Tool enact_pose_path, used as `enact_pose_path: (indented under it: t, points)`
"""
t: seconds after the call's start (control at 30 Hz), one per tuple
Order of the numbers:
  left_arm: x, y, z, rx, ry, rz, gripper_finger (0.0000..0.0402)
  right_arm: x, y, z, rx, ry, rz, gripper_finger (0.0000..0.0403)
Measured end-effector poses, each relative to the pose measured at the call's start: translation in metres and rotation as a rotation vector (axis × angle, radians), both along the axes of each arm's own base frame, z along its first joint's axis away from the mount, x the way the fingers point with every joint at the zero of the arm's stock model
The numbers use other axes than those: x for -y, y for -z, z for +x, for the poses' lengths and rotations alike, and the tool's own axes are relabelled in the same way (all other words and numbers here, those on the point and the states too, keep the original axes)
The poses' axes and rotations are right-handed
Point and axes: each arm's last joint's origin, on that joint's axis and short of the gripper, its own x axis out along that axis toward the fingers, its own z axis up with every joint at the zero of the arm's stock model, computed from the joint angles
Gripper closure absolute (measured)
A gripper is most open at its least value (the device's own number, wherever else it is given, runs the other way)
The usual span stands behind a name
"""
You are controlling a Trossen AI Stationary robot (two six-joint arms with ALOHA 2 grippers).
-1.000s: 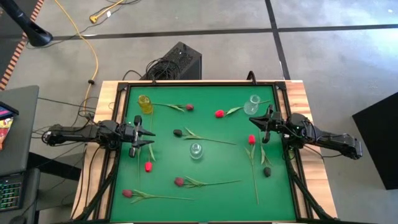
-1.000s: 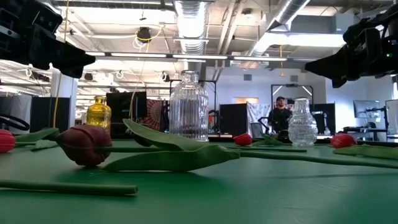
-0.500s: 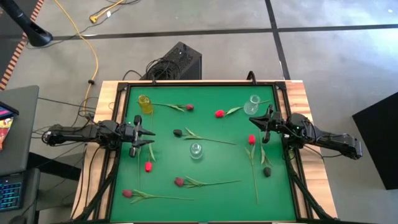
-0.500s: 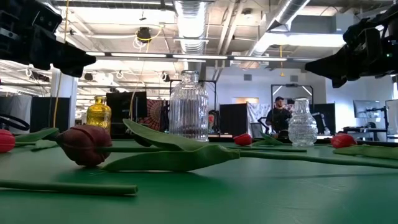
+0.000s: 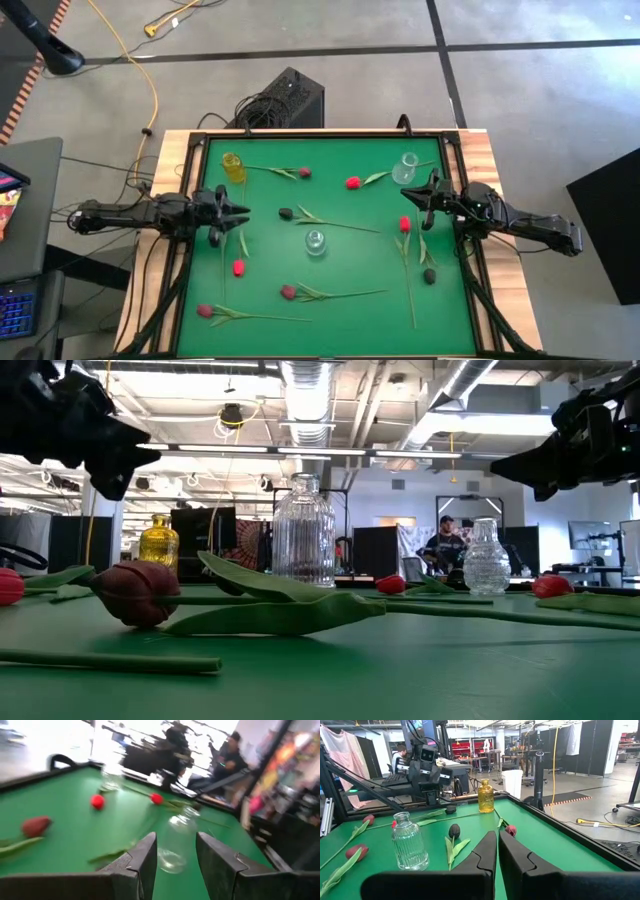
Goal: Sort flowers into vase by color
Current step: Put the right red tulip into the right transparent vase
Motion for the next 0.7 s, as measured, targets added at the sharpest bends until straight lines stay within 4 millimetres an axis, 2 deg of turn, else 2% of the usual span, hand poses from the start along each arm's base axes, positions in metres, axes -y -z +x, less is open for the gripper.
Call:
enact_pose_path:
  t: [0.1,0.4,0.7]
  points:
    - [-0.002,0.000,0.000,0.004,-0.071,-0.007,0.0278,0.000,0.000,0.000,0.000,0.000,0.000,0.0356]
    - [-0.003,-0.018,-0.001,0.178,-0.089,0.047,0.0278,0.000,0.000,0.000,0.000,0.000,0.000,0.0356]
    - [-0.004,-0.024,0.008,0.198,-0.158,0.095,0.0278,0.000,-0.004,0.000,0.057,0.001,0.040,0.0356]
